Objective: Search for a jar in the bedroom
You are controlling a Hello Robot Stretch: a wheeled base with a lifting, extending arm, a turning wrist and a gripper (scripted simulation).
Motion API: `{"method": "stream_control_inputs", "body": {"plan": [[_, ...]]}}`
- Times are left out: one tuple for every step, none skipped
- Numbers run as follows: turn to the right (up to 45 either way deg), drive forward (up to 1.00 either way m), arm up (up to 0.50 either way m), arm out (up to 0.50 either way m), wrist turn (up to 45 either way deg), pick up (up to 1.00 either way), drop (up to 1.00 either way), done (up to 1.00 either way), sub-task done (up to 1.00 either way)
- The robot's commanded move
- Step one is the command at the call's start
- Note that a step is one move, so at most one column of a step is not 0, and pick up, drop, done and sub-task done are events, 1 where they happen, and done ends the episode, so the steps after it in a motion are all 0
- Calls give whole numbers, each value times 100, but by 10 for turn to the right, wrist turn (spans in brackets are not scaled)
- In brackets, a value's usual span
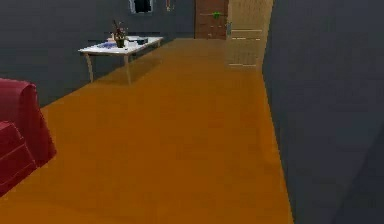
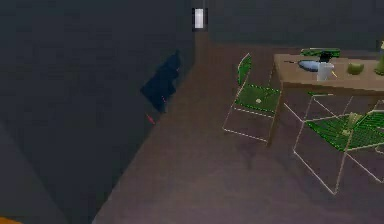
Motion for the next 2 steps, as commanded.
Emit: {"method": "stream_control_inputs", "body": {"plan": [[0,100,0,0,0,0,0,0,0],[30,0,0,0,0,0,0,0,0]]}}
